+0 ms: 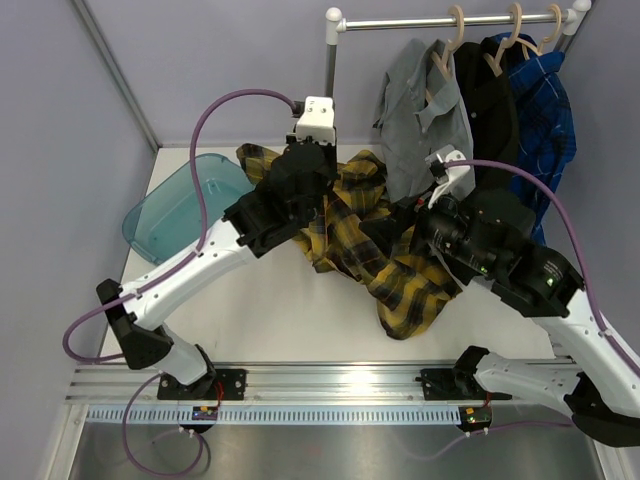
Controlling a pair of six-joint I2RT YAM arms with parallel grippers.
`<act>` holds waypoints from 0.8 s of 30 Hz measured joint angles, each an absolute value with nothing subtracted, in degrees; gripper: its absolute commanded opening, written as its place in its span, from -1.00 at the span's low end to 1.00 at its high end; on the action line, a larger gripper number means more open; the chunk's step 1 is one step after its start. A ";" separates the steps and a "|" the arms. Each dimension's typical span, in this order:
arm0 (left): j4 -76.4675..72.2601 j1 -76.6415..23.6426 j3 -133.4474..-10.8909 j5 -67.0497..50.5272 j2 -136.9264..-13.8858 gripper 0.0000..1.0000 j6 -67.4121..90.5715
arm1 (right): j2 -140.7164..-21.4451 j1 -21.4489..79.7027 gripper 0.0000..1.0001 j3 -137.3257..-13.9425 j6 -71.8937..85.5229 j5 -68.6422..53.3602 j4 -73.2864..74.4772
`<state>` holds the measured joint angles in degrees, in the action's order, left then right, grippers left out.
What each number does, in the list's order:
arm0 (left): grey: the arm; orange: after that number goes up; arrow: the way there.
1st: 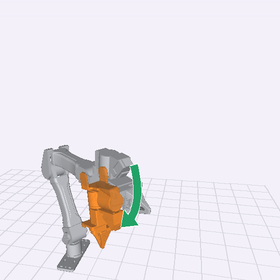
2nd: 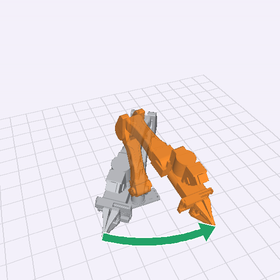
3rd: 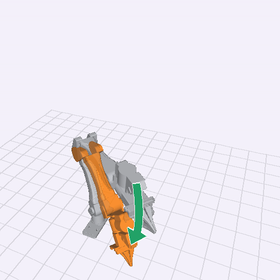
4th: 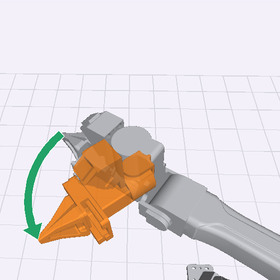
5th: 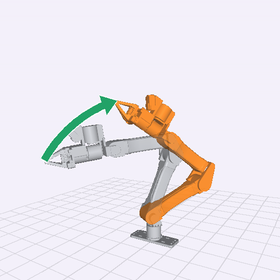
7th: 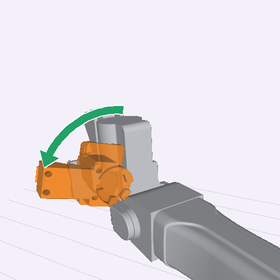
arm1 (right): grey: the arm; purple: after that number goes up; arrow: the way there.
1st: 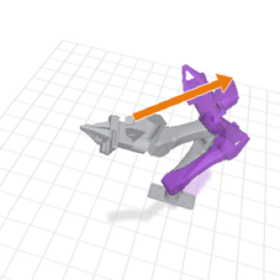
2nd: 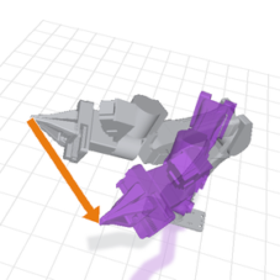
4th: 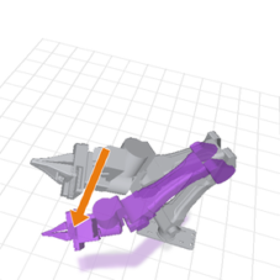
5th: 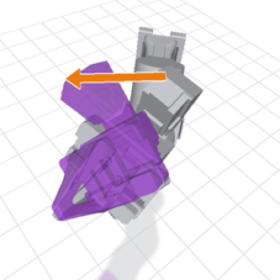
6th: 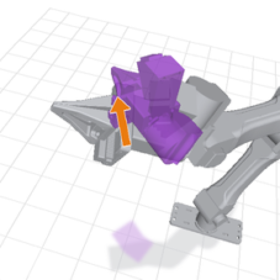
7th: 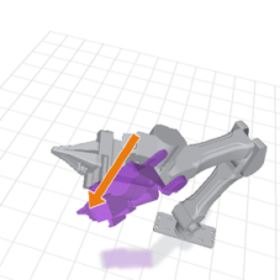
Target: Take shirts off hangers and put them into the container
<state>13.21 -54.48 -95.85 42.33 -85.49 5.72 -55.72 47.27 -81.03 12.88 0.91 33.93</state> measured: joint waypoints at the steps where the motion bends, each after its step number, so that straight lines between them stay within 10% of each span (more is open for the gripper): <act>1: 13.04 -54.48 -96.73 43.24 -86.59 -1.00 5.54 | -55.37 47.29 0.69 -81.01 13.37 0.34 34.00; 19: 10.68 -54.48 -101.25 52.10 -91.98 -1.00 3.88 | -71.26 52.56 0.60 -69.60 24.95 2.85 23.77; 24: 10.59 -54.48 -100.40 52.82 -90.63 -1.00 4.21 | -73.30 53.06 -0.07 -69.08 26.55 5.34 19.62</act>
<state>10.59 -54.48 -100.40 52.82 -90.63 4.21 -73.30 53.06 -69.08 26.55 5.34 19.62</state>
